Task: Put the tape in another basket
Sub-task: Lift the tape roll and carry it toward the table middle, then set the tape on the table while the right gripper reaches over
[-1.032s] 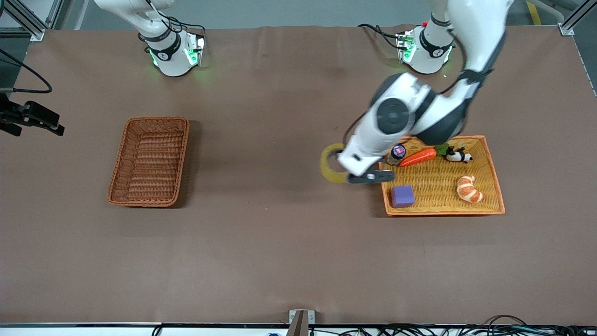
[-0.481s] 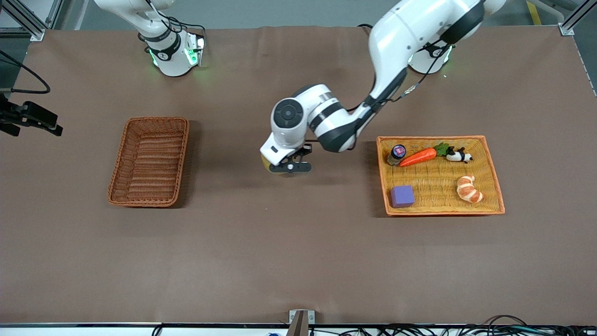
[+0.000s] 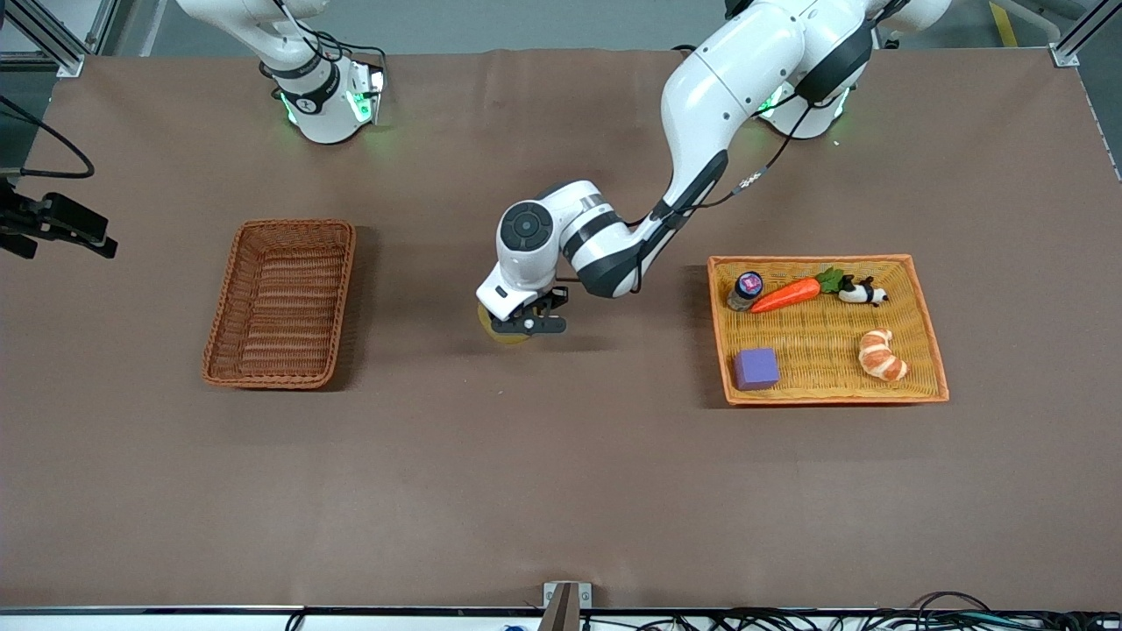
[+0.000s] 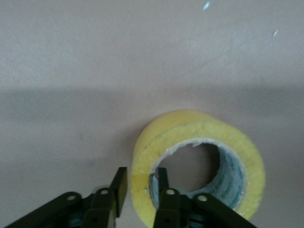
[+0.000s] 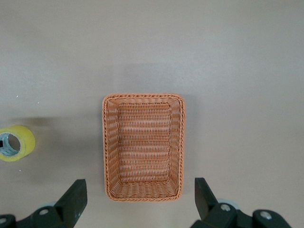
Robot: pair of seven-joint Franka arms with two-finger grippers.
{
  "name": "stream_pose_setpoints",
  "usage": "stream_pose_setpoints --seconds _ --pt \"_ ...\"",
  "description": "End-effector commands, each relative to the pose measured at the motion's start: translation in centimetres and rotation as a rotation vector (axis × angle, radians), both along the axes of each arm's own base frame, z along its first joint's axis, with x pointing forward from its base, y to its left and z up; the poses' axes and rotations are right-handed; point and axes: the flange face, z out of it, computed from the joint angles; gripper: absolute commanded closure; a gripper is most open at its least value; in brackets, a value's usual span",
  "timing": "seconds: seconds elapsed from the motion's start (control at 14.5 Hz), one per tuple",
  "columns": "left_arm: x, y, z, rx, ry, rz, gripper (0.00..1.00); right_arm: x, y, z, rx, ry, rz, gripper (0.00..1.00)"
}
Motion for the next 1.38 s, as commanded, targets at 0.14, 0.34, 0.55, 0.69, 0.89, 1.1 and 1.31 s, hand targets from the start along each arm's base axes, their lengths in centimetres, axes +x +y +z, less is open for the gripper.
stream_pose_setpoints --seconds 0.14,0.34,0.55,0.69,0.89,1.1,1.31 --pt "3.8 4.3 9.9 -0.003 -0.042 0.069 0.00 0.2 -0.1 -0.8 0.017 0.008 0.011 0.00" --pt "6.9 10.9 17.3 0.083 -0.030 0.044 0.00 0.4 0.5 -0.9 0.016 -0.001 0.022 0.00" --pt "8.9 17.8 22.5 0.106 -0.062 0.068 0.00 0.7 2.5 -2.5 0.018 0.010 0.050 0.00" --pt "9.8 22.1 25.9 0.093 -0.084 0.060 0.00 1.2 4.9 -4.6 0.020 0.009 0.085 0.00" --pt "10.2 28.7 30.4 0.030 -0.089 0.064 0.00 1.5 11.0 -9.5 0.027 0.000 0.081 0.00" --pt "8.9 34.1 33.8 0.024 -0.118 0.072 0.00 1.8 18.9 -14.7 0.040 0.033 -0.019 0.00" --pt "7.2 38.9 35.3 0.061 -0.057 0.147 0.00 1.0 27.5 -20.1 0.042 0.063 -0.083 0.00"
